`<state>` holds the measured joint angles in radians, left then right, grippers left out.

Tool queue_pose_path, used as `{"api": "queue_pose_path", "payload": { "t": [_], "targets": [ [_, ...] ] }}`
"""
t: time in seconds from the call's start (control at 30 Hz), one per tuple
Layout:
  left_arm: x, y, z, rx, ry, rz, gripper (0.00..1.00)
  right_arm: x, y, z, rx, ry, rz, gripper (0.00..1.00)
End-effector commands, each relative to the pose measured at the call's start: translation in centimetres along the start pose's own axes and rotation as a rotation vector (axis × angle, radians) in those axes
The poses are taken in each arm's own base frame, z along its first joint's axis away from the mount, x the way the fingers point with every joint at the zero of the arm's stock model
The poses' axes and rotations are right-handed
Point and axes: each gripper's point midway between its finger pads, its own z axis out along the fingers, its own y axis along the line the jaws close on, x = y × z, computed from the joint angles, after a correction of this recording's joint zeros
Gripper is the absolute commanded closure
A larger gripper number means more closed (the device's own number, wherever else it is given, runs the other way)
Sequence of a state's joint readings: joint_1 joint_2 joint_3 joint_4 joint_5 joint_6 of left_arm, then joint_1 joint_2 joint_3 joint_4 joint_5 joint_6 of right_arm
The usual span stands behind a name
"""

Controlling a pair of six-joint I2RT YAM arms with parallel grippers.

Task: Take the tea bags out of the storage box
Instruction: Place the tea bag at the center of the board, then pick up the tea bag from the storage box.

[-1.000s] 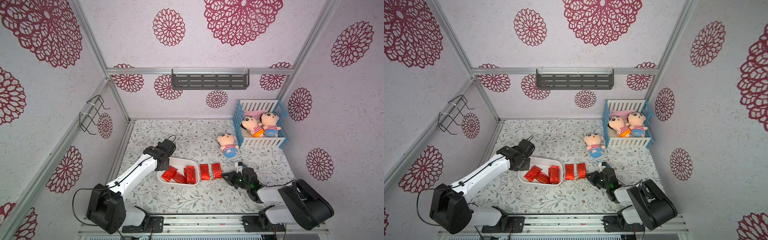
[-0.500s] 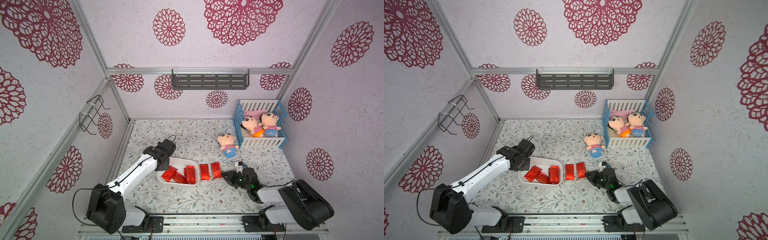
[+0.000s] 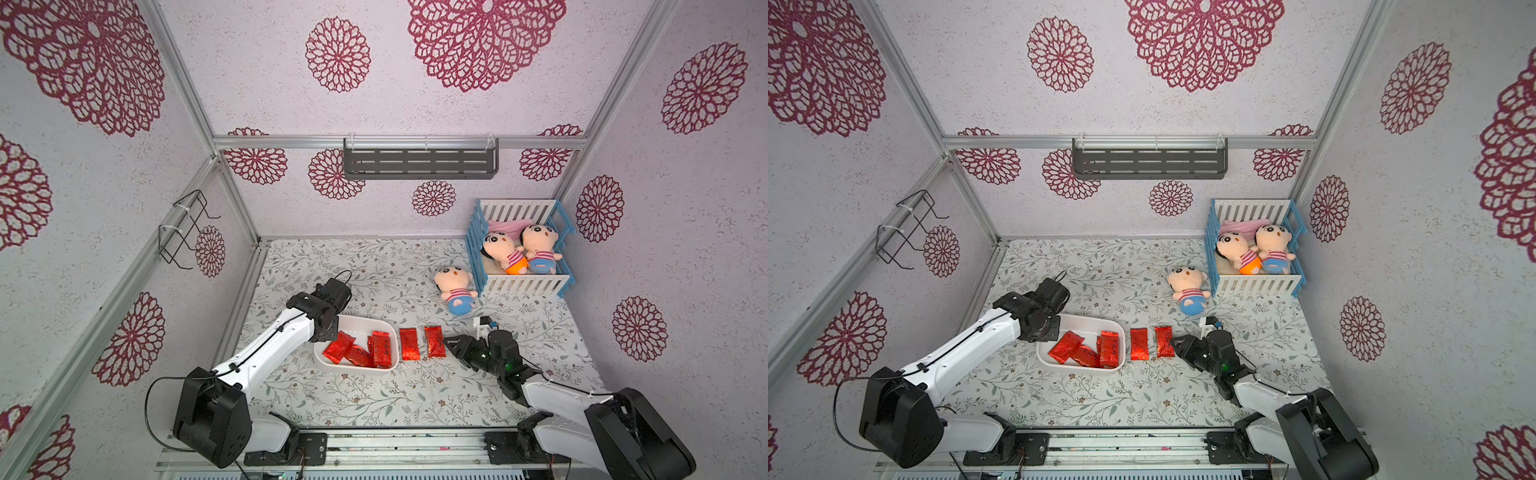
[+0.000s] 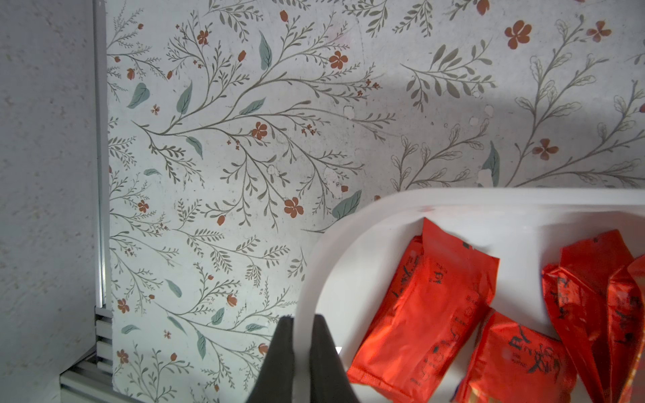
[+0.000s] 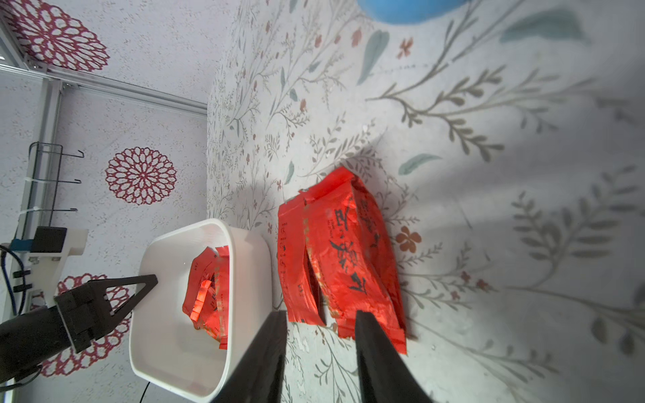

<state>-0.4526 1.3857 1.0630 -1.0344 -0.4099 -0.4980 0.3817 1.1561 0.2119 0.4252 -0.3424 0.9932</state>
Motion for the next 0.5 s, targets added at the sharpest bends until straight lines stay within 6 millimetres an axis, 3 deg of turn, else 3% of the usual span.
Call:
{"api": "queue_pose_path", "payload": {
  "t": [0.0, 0.17, 0.3, 0.47],
  "targets": [
    [0.1, 0.6, -0.1, -0.023, 0.004, 0.009, 1.0, -1.6, 1.4, -0.3, 0.015, -0.042, -0.112, 0.61],
    [0.0, 0.6, -0.1, -0.023, 0.003, 0.006, 1.0, -1.4, 7.0, 1.0, -0.047, -0.004, -0.309, 0.63],
    [0.0, 0.6, -0.1, -0.027, 0.002, 0.006, 1.0, 0.6, 12.0, 3.4, -0.066, 0.06, -0.44, 0.63],
    [0.1, 0.7, 0.0, -0.032, 0.004, 0.008, 1.0, 4.1, 14.3, 8.0, 0.07, 0.16, -0.539, 0.63]
  ]
}}
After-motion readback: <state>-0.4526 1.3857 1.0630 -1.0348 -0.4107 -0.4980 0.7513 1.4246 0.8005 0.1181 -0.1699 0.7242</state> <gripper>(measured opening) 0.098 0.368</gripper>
